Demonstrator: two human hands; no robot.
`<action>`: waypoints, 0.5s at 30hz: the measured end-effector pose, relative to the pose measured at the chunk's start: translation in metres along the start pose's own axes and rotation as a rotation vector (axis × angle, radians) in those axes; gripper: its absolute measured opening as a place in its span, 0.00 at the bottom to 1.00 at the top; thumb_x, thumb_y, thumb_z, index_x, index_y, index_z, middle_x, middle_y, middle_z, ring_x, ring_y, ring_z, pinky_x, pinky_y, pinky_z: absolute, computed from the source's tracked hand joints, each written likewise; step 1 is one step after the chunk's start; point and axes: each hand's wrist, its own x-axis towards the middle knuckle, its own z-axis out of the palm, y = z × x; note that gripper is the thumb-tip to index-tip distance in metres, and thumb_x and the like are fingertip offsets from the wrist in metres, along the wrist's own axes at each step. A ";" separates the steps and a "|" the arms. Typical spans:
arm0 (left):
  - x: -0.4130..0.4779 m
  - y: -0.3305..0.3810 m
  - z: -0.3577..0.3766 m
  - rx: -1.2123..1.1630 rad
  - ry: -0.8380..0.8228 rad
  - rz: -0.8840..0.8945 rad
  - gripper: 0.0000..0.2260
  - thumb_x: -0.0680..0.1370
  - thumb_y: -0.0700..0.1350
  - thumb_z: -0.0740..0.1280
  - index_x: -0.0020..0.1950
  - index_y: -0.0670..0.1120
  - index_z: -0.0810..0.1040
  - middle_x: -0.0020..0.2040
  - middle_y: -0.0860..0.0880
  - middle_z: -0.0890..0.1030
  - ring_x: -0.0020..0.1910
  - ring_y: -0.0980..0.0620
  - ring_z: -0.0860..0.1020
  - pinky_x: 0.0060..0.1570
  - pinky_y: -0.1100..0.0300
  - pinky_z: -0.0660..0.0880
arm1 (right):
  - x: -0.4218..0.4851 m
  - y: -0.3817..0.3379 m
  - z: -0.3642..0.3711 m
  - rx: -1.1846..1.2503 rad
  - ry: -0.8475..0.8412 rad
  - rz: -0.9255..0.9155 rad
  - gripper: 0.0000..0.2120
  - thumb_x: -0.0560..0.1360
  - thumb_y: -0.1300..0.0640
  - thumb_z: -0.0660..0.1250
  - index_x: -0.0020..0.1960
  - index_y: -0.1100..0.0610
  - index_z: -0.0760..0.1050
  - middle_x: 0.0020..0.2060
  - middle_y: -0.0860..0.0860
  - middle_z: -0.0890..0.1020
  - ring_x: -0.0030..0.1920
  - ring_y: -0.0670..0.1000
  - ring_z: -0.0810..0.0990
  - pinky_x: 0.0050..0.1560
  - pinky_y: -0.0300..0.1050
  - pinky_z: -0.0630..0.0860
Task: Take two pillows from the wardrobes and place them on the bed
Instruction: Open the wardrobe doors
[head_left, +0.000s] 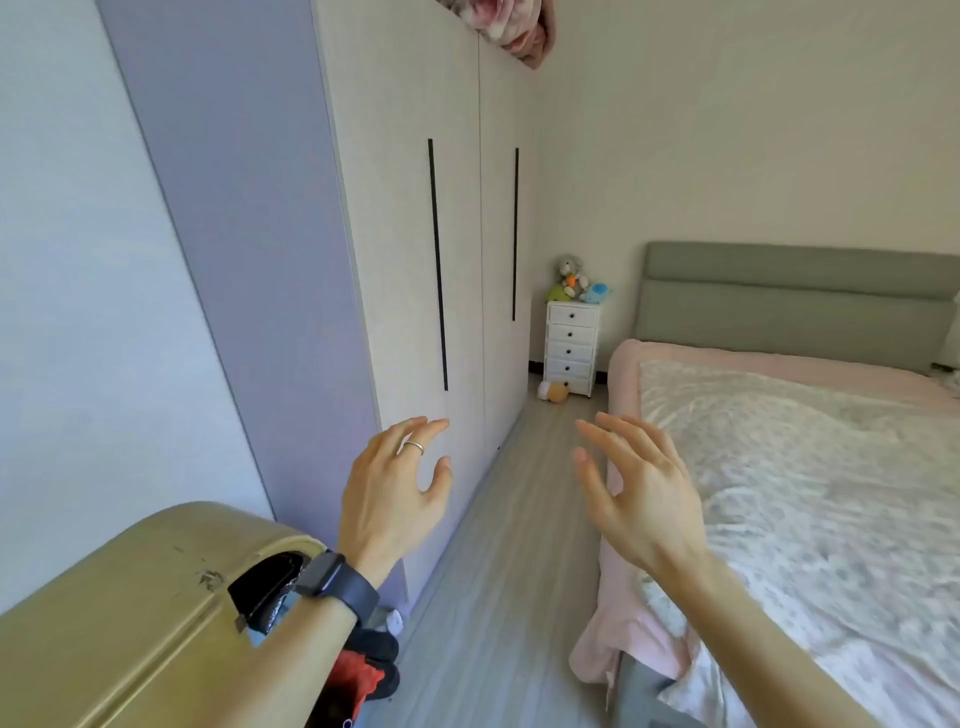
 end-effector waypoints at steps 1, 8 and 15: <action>0.014 -0.010 0.007 -0.010 -0.014 0.011 0.18 0.77 0.47 0.69 0.67 0.55 0.77 0.67 0.54 0.77 0.64 0.50 0.74 0.59 0.53 0.74 | 0.012 0.003 0.012 0.017 -0.026 0.013 0.15 0.79 0.50 0.68 0.65 0.49 0.80 0.66 0.48 0.80 0.70 0.53 0.72 0.63 0.55 0.75; 0.118 -0.077 0.066 0.063 -0.087 -0.029 0.18 0.78 0.49 0.67 0.68 0.55 0.77 0.67 0.54 0.77 0.65 0.49 0.74 0.59 0.52 0.74 | 0.087 0.031 0.092 0.040 -0.145 0.116 0.19 0.80 0.47 0.64 0.70 0.46 0.76 0.72 0.46 0.75 0.75 0.50 0.65 0.69 0.52 0.71; 0.204 -0.104 0.160 0.068 -0.110 0.005 0.17 0.78 0.48 0.67 0.66 0.55 0.78 0.65 0.55 0.78 0.62 0.50 0.76 0.56 0.55 0.75 | 0.167 0.093 0.174 0.043 -0.201 0.135 0.19 0.81 0.46 0.63 0.71 0.45 0.75 0.73 0.46 0.73 0.77 0.49 0.63 0.70 0.50 0.71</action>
